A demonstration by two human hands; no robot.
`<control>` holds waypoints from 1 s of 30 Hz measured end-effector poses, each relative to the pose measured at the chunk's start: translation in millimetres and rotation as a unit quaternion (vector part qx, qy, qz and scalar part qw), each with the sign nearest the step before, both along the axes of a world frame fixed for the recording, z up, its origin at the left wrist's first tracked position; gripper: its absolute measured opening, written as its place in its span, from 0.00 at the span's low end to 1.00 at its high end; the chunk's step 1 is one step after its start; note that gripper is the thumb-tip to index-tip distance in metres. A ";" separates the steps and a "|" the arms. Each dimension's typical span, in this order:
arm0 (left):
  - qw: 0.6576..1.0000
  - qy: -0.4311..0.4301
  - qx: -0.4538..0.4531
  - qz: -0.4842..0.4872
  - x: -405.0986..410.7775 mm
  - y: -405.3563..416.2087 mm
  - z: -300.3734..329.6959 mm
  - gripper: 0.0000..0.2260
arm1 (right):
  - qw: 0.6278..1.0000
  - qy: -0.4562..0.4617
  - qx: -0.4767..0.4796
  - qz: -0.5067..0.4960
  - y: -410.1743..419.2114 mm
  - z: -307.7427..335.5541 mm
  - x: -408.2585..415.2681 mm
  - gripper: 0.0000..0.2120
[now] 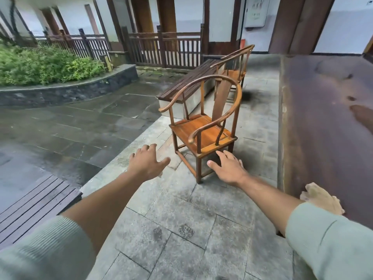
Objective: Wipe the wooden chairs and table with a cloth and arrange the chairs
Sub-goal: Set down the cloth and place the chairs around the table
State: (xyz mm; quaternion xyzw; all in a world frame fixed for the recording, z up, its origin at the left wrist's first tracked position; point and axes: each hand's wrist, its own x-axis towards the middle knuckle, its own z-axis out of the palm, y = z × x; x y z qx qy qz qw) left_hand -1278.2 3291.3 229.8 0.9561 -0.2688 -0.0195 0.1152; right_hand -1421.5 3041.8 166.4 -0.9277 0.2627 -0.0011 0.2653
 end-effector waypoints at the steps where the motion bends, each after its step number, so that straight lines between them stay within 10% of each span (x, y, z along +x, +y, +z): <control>1: 1.000 0.000 0.005 0.002 39.8 -13.2 6.3 0.35 | 1.000 0.003 0.011 0.009 -9.6 6.0 46.3 0.37; 20: 0.999 0.027 0.012 -0.026 657.9 -123.4 -22.6 0.36 | 0.998 0.049 0.018 -0.041 -116.4 -1.3 643.3 0.36; 30: 0.989 0.066 0.045 -0.122 950.0 -310.6 -66.2 0.36 | 0.986 0.049 0.086 -0.131 -240.2 -67.5 921.7 0.37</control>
